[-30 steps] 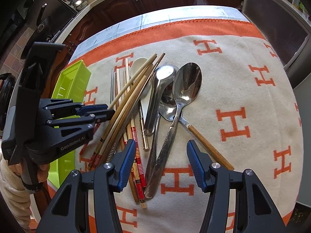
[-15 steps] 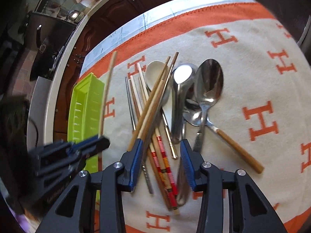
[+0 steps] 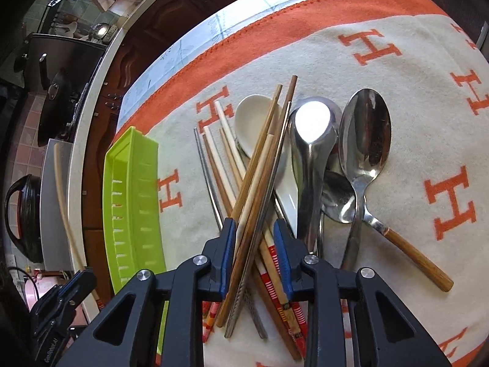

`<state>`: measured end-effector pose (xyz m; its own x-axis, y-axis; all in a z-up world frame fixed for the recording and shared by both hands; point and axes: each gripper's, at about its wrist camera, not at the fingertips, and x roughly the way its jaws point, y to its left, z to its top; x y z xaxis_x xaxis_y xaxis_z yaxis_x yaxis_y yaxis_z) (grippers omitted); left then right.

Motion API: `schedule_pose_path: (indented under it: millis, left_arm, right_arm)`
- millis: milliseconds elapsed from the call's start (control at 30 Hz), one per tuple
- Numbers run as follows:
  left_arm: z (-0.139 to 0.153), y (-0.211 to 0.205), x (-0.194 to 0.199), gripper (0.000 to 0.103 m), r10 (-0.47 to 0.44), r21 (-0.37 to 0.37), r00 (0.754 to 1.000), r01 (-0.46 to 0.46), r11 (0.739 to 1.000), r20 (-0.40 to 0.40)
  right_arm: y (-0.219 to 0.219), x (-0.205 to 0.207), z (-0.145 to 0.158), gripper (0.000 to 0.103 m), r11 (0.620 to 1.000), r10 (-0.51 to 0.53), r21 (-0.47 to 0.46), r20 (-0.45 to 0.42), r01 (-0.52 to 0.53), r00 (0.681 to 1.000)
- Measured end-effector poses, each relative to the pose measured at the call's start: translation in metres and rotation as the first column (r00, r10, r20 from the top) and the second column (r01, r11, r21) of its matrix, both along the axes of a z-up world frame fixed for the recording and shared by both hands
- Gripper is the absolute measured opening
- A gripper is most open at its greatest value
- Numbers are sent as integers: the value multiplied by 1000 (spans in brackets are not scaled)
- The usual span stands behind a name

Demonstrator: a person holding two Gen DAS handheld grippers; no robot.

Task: Organize utensils
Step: 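Carry the chopstick into the green tray and open the left tool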

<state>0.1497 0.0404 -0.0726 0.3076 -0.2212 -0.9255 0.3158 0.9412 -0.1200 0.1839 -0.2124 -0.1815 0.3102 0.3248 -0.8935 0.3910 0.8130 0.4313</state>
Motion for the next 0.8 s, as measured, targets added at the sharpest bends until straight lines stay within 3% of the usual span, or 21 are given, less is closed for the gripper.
schedule_pose_path:
  millis: [433,800]
  left_arm:
    - [-17,36,12,3,101,-9,995,-101,995,-17]
    - [-22,43,12,3,116,-17,993,-116,993,-31]
  right_arm:
    - [3,-4,-6,9,999,2,-46,17,-2,1000]
    - [0,-14,0,7,998,1,-58,10,0,1000]
